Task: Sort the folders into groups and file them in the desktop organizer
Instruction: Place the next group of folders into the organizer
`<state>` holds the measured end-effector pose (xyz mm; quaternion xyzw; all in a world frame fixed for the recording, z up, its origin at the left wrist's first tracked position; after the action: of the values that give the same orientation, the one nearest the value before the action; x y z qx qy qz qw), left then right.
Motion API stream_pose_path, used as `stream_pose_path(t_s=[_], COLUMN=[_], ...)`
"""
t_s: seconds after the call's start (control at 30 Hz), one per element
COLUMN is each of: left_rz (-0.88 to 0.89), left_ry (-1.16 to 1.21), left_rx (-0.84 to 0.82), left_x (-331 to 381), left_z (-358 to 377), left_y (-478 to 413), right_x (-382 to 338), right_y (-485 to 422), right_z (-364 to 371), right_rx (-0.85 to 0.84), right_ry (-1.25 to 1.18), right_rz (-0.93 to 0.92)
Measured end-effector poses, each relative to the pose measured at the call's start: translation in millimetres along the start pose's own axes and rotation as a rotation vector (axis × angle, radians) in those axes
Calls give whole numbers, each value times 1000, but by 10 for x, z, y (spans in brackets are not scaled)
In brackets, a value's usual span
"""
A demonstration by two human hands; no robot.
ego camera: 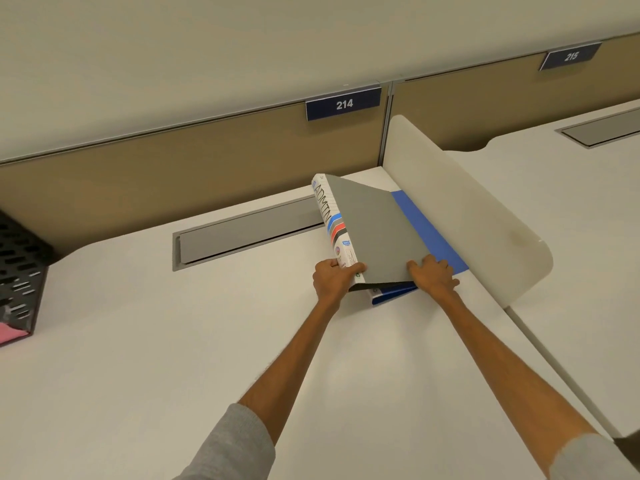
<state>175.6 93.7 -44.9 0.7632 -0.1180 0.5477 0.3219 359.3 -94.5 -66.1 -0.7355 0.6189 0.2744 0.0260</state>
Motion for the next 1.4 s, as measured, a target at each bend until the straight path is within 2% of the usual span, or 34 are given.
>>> stream_pose_path(t_s=[0.07,0.2,0.47,0.63,0.87,0.97,1.07,1.3,1.4], left_rz=[46,159,357,442,540,531,522,530,543], left_ry=[37,65,48,1,-127,-96,-59,-36,-26], left_rx=[31,57,190,305,429,502,534,605,634], left_x=[97,306,664,765,717,573,428,-55,-178], left_z=[-137,-407,-1067,-1596,-2397,-2749,-3049,-4053,-4469], left_y=[76,167,461,617,845,940,1069,1387,1488], right_x=[-154,-722,-1979,-2689,-3621,-4003,-4367,-5096,-5360], right_y=[65,183,604,1034,1732,2022,2246,3022,3409], right_z=[-6,-60,-240,-347,-509,-522,-475,34,239], right_rx=[-25,-93,-81,-63,-153,-263,-394,-447,-367], right_ry=[-36,-209,-357,-472,-500,-629,-794,-629,-586], right_rz=[-39,-292,-608,-803,-1149,-1167,-1076,-964,-1001])
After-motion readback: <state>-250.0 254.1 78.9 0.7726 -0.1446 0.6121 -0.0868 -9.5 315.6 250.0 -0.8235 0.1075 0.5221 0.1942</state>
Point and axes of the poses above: each hand's wrist, its own y-axis away from the middle knuckle, its own z-axis out of the palm, x = y × z, the point moved 8 cm from there along -y, towards the middle knuckle
